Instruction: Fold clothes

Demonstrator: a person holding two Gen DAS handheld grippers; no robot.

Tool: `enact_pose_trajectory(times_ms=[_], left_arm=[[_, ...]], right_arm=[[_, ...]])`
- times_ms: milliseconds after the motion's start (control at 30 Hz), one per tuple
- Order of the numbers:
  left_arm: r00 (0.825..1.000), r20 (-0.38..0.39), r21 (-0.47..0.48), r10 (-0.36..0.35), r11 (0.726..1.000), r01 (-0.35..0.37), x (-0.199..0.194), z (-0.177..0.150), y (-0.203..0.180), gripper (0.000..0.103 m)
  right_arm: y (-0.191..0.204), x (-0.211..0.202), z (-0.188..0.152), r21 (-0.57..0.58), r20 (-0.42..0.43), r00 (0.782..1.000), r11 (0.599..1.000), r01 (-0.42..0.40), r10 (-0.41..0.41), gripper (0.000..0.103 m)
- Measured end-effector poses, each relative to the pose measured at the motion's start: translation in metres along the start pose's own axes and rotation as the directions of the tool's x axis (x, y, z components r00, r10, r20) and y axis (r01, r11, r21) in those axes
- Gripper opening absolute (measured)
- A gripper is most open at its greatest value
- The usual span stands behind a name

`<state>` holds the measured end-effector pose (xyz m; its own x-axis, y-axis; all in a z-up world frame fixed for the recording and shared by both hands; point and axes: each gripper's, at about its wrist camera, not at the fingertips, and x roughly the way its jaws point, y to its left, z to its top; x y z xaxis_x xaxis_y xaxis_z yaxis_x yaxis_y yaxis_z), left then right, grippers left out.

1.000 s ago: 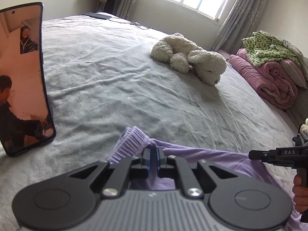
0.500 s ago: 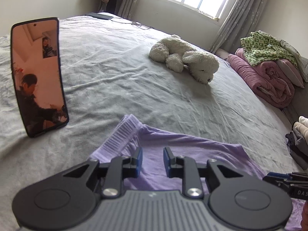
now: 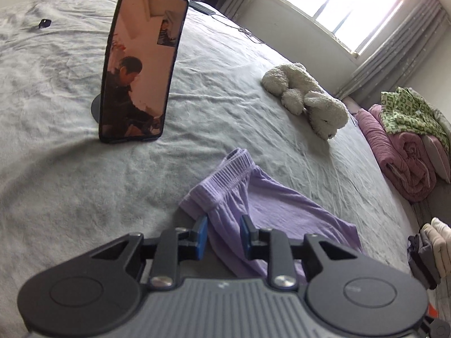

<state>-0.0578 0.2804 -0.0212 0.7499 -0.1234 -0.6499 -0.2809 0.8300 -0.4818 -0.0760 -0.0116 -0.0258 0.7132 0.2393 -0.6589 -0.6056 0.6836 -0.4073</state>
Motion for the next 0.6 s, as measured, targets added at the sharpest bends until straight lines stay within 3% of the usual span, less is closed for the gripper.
enact_pose_trajectory(times_ms=[100,300,333,433,600], left_arm=[[0.999,0.03,-0.026,0.021,0.999,-0.02,0.0,0.001,-0.002,0.023],[0.997,0.04,-0.023,0.065,0.998,-0.064,0.008,0.004,-0.006,0.021],[0.996,0.043,-0.019,0.076,0.997,-0.075,0.009,0.003,-0.006,0.018],[0.993,0.054,0.002,0.105,0.994,-0.105,0.012,0.003,-0.009,0.012],[0.986,0.092,0.072,0.139,0.987,-0.146,0.008,0.004,-0.016,0.006]], right_arm=[[0.014,0.006,-0.002,-0.113,0.0,1.0,0.993,0.023,-0.023,0.029],[0.019,0.017,-0.001,-0.202,0.006,1.0,0.979,-0.017,0.019,0.026],[0.019,0.02,0.0,-0.201,-0.001,1.0,0.979,-0.026,0.026,0.024],[0.018,0.026,0.002,-0.193,-0.021,0.999,0.98,-0.052,0.048,0.005],[0.005,0.021,0.01,-0.103,-0.025,0.993,0.987,-0.121,0.119,0.0]])
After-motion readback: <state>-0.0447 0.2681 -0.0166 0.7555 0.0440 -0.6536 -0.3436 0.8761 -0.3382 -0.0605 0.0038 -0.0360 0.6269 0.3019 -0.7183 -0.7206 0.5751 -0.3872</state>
